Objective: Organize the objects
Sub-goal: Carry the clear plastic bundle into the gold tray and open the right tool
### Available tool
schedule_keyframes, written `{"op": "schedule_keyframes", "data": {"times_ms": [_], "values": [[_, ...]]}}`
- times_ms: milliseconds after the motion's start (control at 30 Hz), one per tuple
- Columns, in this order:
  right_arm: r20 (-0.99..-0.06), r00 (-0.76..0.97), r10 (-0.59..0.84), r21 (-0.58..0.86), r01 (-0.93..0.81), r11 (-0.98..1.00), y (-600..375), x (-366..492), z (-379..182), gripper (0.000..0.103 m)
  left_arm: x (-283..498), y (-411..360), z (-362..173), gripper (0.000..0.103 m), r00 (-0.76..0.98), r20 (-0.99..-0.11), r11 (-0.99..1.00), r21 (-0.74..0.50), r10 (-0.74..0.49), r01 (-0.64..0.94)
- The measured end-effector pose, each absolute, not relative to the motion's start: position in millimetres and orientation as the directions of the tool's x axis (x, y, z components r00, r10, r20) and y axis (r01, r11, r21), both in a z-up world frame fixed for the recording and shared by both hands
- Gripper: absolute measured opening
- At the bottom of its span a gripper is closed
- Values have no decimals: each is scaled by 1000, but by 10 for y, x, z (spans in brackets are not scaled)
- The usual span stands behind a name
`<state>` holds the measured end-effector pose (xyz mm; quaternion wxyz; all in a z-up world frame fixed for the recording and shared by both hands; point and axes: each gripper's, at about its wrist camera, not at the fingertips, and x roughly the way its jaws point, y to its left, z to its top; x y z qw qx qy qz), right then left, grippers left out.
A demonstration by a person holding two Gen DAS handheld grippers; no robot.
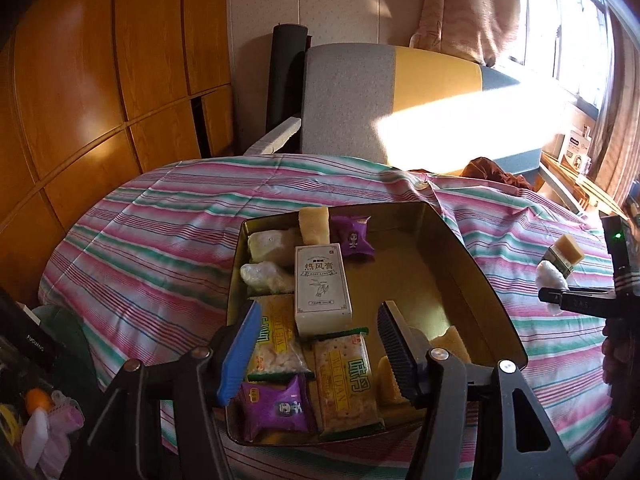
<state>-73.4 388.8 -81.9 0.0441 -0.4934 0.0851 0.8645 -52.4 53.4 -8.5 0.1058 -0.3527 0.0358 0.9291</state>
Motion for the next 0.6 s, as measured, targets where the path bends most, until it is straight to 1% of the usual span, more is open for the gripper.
{"op": "schedule_keyframes", "data": {"times_ms": [300,400,600], "values": [[-816,-557,-156,179,13,-984,3004,-980,-455,34,-536,339,-137,61,-728,-666,-982,-31,161,-188],[-819,-537,-202,206,53,-977,2749,-1096,-462,34,-553,240,-165,61,-727,-669,-985,-44,155,-170],[-843,-482,-238,221,92,-971,2333,-1331,-606,34,-587,36,-252,61,-719,-681,-990,-63,136,-128]]}}
